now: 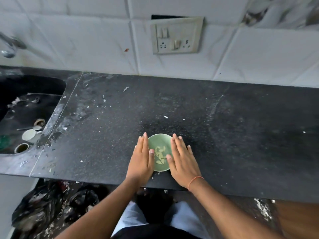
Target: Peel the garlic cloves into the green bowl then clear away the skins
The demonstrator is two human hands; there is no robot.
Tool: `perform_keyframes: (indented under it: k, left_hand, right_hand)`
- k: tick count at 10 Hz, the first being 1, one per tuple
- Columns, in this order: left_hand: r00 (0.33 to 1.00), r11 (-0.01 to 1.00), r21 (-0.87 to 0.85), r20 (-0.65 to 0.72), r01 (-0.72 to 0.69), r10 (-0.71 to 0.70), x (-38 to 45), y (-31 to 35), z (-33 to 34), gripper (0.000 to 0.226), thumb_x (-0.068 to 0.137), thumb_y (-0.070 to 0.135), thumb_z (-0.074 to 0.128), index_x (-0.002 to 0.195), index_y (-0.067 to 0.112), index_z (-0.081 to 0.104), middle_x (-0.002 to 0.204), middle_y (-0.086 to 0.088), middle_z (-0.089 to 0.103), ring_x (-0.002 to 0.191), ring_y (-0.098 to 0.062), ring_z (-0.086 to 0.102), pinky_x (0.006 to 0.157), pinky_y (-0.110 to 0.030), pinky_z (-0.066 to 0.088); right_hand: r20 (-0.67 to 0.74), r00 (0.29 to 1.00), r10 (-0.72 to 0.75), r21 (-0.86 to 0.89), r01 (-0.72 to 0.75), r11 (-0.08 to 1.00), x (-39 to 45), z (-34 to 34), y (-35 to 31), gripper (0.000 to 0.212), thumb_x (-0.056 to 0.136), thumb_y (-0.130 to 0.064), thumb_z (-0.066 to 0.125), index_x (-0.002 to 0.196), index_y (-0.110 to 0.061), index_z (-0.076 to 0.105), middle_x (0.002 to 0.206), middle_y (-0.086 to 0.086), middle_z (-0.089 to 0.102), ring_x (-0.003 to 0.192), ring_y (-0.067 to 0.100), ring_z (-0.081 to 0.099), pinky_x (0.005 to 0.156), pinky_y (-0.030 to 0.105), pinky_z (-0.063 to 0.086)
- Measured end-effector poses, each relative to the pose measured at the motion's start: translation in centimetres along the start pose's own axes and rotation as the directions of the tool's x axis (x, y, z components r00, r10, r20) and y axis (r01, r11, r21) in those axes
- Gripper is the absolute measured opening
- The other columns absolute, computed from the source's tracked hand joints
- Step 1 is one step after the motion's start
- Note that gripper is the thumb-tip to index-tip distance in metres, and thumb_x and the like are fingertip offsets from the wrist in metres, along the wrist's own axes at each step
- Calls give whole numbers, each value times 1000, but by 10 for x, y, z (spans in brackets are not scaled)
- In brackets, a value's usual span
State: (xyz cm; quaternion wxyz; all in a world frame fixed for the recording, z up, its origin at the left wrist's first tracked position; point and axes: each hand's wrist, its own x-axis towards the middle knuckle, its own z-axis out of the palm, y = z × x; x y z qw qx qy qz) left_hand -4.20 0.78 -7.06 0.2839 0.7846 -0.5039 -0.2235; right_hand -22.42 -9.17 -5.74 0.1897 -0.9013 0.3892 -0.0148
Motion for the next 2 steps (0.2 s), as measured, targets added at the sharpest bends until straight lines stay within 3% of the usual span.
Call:
perform_keyframes:
  k: [2]
  left_hand:
    - [1000,980,201,-9,2,0,-11,7,-3,74,108,57,5,169,17,-8,174,11,-26,161,-11,-23,133,-51,7]
  right_hand:
    - [-41,999,-4,-34,3,999,-12,0,-7,71,112,-48,21,169,-15,-4,176,-3,-21,164,19,-12,129,59,21]
